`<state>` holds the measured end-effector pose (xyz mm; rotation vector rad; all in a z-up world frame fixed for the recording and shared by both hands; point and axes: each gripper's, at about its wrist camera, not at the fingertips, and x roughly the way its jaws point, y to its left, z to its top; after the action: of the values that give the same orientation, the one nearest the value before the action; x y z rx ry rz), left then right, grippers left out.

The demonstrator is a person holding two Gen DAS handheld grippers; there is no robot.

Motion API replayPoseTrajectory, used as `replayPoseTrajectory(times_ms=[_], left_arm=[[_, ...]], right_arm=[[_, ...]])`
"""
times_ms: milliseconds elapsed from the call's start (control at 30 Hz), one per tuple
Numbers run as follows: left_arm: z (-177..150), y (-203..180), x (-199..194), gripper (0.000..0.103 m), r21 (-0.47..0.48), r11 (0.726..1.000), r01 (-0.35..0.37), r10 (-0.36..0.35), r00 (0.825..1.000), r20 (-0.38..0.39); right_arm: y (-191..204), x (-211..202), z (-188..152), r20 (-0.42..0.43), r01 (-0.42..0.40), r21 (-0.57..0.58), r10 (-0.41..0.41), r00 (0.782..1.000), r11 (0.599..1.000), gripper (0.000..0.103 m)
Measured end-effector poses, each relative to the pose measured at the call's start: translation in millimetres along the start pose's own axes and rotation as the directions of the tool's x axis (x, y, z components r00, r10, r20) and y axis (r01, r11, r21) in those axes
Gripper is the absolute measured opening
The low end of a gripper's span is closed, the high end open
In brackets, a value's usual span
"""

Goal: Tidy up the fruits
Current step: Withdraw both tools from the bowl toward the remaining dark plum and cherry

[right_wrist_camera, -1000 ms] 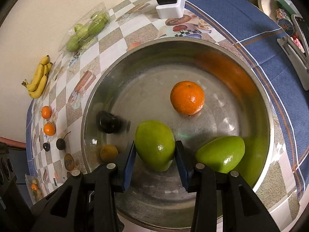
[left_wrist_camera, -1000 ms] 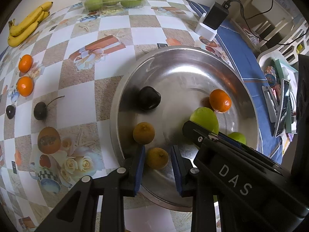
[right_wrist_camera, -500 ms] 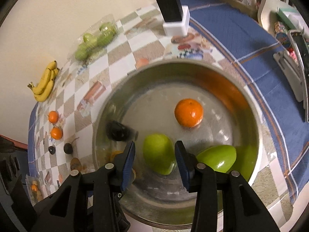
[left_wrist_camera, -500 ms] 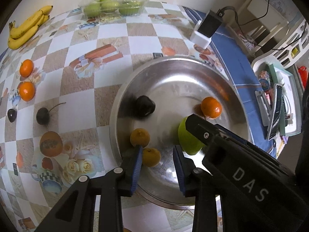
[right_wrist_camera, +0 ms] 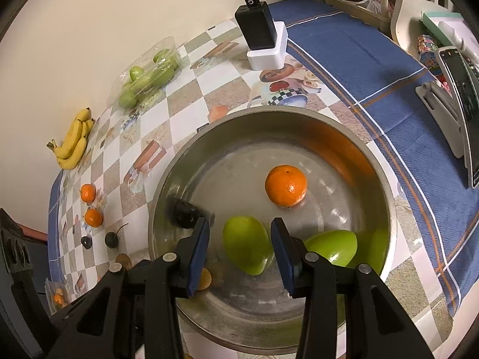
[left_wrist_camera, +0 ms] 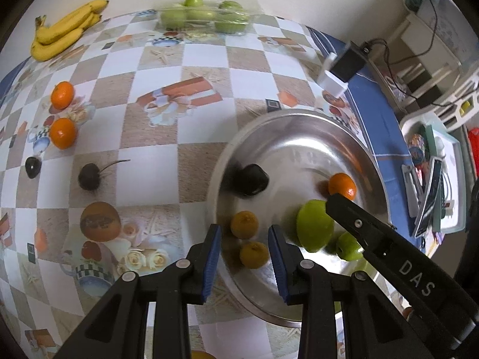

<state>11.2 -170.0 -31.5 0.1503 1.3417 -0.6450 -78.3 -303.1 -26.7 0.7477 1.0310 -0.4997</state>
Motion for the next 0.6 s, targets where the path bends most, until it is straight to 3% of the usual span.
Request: replayPoseTrajectory(times_ms=[167,267,467,600], left_arm=[[3.0,13.9,-2.9,0.037,-0.051,0.999,0.004,-0.004,1.0,0.013],[7.3,27.9,-7.4,0.046,-0.103,0.995,0.012,-0.009,0.999,0.031],[15.2,56.7,-18.8,0.048,-0.185,0.983,0.004,0.009,0.997,0.072],[16.3,75.7,-26.0,0.054,-0.243,0.97,-0.01,0.034,0.995,0.097]], right_arm=[[-0.1,2.9,-1.0,-0.01,0.004,-0.001,-0.004,1.0,1.0,0.044],[1.6,2.5,-1.7,-0.01,0.002,-0.009,-0.002,1.0,1.0,0.044],[4.4,3.9,-2.6,-0.014,0.006,-0.019,-0.006,1.0,1.0,0.044],[8.0,3.2,-3.4,-0.011,0.009,-0.032,-0.01,1.0,0.999,0.044]])
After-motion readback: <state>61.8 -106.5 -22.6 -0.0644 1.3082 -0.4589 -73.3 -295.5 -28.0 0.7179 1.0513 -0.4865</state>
